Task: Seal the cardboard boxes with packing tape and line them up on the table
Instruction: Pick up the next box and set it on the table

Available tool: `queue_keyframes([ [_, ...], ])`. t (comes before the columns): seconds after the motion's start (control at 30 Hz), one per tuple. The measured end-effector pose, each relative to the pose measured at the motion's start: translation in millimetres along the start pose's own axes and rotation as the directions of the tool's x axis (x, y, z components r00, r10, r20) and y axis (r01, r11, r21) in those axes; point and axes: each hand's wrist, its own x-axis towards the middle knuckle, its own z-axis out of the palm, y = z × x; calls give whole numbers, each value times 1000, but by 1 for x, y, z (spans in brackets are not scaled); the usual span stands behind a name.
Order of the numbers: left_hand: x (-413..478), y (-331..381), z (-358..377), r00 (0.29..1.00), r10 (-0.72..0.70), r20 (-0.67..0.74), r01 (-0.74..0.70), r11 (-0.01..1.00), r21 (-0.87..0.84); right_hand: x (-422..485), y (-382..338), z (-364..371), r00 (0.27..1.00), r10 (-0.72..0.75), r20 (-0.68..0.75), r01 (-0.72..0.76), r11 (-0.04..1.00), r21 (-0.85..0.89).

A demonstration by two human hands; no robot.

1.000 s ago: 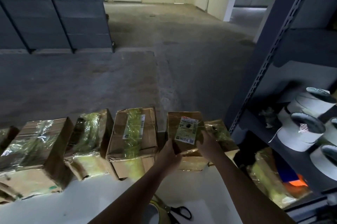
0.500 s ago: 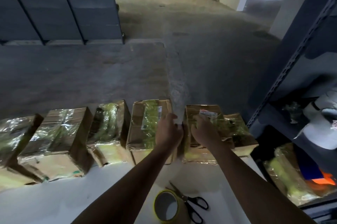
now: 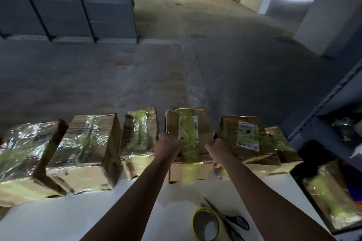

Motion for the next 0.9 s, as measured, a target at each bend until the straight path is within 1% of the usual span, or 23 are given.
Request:
queue_keyframes([
  [0.07,-3,6,-7,999,-43,19,45,991,-127,-4,0,-4,999,-10,-34,10,1000,-17],
  [0.13,4,1,-10,995,-101,9,101,972,-211,-12,-1,-9,998,-22,-63,21,999,-26],
  [0.23,9,1,-13,993,-99,69,111,973,-204,-23,-1,-15,994,-45,-103,42,999,-30],
  [0.3,7,4,-16,994,-48,103,67,978,-199,-31,1,-18,985,-72,-159,69,997,-26],
  [0.33,6,6,-17,996,-3,94,20,982,-188,-36,1,-20,979,-82,-189,79,997,-26],
  [0.4,-3,12,-19,996,87,22,-82,980,-182,-45,2,-24,966,-97,-241,95,995,-21],
  [0.47,-15,17,-22,992,123,-16,-122,950,-288,-56,-1,-28,950,-118,-288,127,992,12],
  [0.5,-21,19,-23,992,128,-9,-124,932,-339,-62,-2,-31,941,-117,-318,142,988,59],
  [0.6,-41,24,-27,983,181,-5,-172,921,-351,-80,-10,-45,919,-84,-385,197,944,265],
  [0.67,-56,26,-31,975,219,-29,-214,905,-368,-91,-13,-55,919,-77,-387,216,919,329],
  [0.73,-73,27,-34,964,258,-66,-265,897,-353,-98,-13,-61,921,-78,-383,219,914,340],
  [0.83,-107,27,-36,938,337,-79,-343,878,-333,-116,-7,-65,919,-102,-380,222,933,285],
  [0.9,-128,28,-38,920,386,-72,-388,868,-309,-128,2,-65,923,-144,-356,246,933,261],
])
